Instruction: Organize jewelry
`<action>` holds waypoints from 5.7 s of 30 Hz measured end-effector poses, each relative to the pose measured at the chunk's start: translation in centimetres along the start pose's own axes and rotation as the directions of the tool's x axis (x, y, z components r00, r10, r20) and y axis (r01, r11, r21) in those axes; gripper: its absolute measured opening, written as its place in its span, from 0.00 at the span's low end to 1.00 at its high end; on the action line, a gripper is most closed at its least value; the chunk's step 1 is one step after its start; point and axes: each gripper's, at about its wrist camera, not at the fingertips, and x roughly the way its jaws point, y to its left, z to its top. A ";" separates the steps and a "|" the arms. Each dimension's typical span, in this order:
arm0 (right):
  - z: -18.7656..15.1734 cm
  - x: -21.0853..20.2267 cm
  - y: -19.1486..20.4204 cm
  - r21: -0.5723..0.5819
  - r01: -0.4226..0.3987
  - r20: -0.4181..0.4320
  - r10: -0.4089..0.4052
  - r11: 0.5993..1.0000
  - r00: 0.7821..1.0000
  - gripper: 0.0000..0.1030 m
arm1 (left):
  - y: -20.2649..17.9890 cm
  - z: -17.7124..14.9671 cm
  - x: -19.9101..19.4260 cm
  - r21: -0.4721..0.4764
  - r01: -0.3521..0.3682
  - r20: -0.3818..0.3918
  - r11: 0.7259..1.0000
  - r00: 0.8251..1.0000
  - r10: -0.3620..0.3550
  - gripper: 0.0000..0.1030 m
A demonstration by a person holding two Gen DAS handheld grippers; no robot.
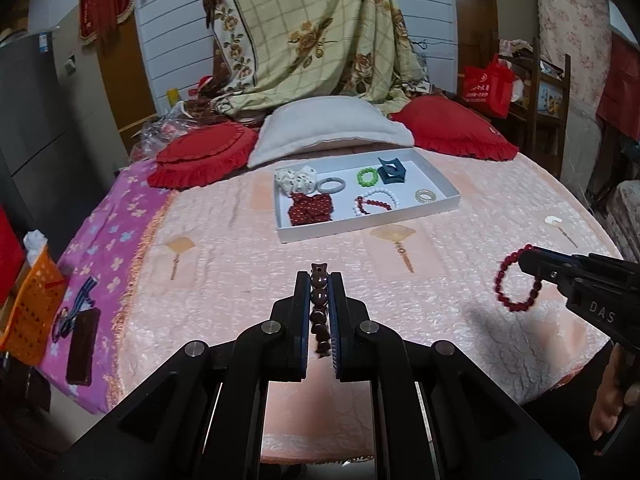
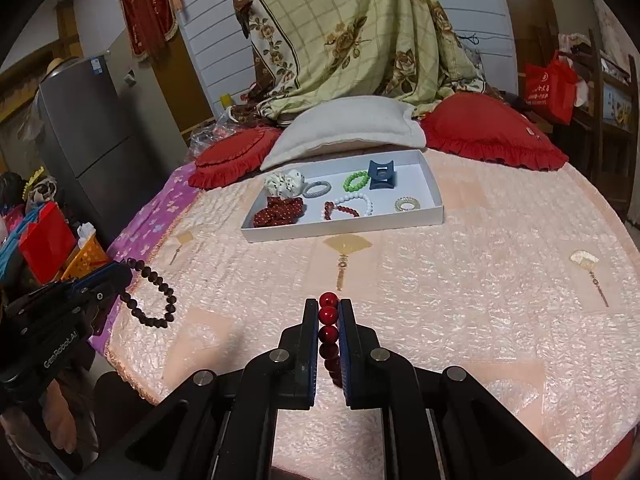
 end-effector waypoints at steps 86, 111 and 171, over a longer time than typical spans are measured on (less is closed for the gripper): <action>19.9 22.1 -9.3 0.003 0.106 -0.134 -0.105 0.994 0.985 0.08 | -1.0 16.5 26.2 0.059 0.114 -0.203 0.992 0.974 -0.100 0.07; 18.2 29.2 -13.4 0.057 0.168 -0.263 -0.147 0.984 0.954 0.12 | -1.7 12.9 34.2 -0.007 0.141 -0.338 0.990 0.932 -0.135 0.14; 4.7 9.3 -1.3 -0.010 0.101 -0.122 -0.101 0.995 0.987 0.40 | 6.0 4.6 0.7 -0.242 -0.304 0.234 0.922 0.903 0.359 0.84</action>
